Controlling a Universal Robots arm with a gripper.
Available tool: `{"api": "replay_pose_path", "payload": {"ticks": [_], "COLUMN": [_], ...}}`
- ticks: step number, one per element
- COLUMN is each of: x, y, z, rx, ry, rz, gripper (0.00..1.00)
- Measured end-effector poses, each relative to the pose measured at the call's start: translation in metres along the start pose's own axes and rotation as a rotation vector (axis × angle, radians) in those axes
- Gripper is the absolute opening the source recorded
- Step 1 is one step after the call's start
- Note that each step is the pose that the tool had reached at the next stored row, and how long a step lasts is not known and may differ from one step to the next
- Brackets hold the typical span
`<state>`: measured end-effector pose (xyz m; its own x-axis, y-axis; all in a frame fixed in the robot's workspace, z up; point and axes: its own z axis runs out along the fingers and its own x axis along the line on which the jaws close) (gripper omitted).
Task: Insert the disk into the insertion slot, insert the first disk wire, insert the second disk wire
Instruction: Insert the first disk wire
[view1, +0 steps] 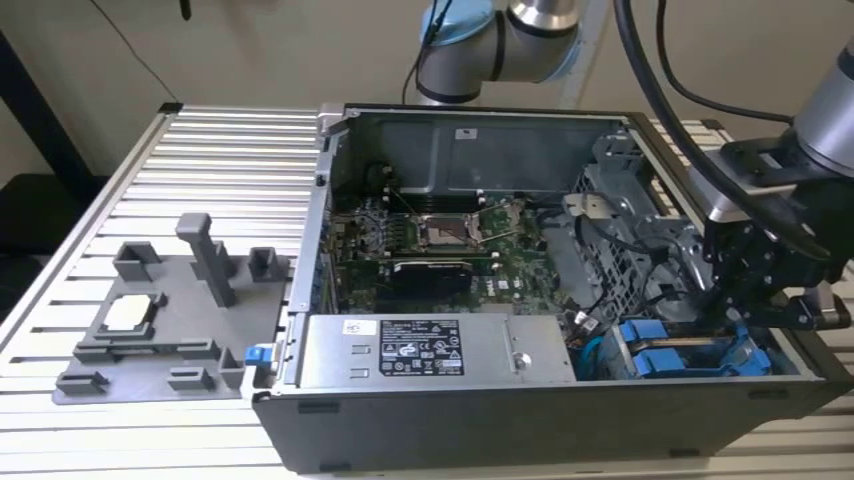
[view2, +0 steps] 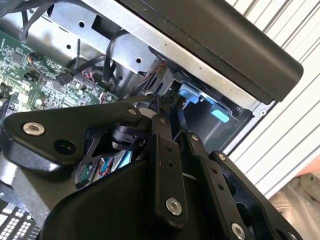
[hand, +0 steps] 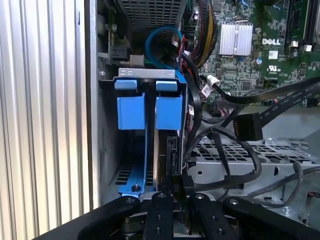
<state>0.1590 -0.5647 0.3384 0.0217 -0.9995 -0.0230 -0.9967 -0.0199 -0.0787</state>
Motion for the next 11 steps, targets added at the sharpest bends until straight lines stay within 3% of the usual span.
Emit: {"api": "replay_pose_path", "payload": {"ticks": [11], "x": [0.0001], "y": [0.0004], "z": [0.005], "rx": [0.0], "ry": [0.0008], "rz": [0.003], "gripper": [0.19]}}
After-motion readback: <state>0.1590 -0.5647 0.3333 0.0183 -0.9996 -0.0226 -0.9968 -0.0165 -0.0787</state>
